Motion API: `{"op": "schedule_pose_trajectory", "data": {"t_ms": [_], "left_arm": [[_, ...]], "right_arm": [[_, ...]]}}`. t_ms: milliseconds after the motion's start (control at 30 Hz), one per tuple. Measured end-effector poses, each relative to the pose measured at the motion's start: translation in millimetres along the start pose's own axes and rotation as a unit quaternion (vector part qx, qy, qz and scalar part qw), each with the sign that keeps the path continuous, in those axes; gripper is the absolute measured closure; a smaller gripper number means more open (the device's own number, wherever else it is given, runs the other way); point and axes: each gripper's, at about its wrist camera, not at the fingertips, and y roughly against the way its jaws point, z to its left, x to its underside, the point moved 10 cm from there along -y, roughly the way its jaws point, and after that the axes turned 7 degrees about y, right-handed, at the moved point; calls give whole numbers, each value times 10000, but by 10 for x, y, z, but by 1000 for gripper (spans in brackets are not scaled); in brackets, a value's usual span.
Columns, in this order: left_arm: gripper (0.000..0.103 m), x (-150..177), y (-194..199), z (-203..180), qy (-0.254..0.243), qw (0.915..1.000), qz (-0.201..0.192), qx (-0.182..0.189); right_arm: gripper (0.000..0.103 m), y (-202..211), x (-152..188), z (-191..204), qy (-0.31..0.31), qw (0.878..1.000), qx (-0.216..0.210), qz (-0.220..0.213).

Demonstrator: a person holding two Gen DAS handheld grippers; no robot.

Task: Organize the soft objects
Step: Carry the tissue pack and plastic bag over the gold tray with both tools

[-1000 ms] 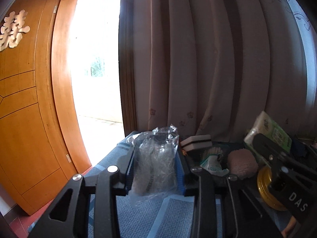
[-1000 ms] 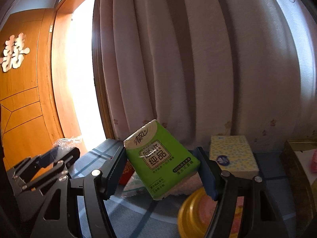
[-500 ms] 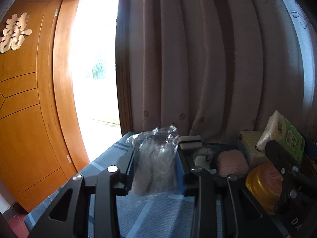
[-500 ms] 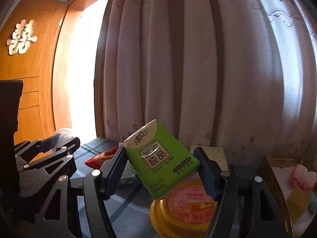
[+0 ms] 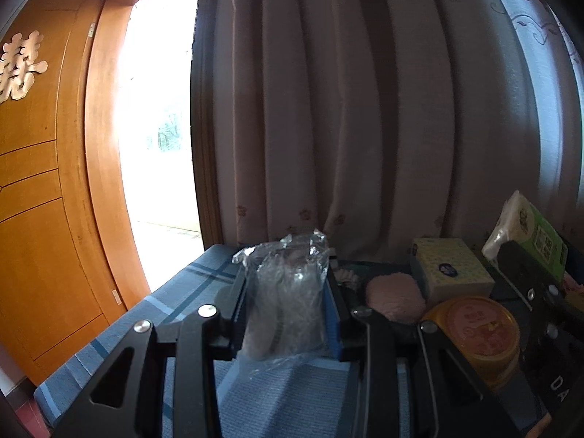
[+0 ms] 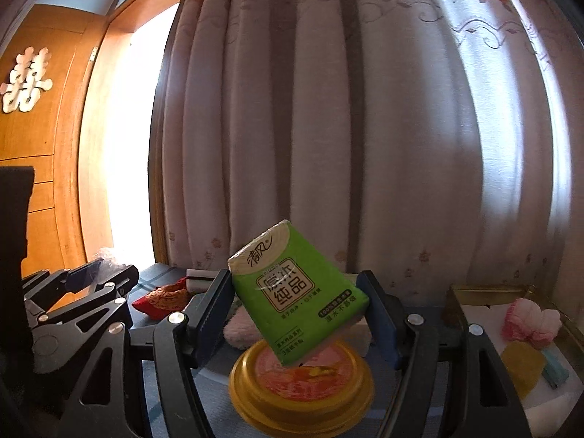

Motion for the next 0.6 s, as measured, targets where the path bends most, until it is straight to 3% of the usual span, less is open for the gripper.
{"op": "schedule_pose_trajectory", "data": {"t_ms": [600], "left_arm": [[69,88,89,-345,-95,9997,14,224]], "right_arm": [[32,197,36,-503,-296,9985,460,-67]]}}
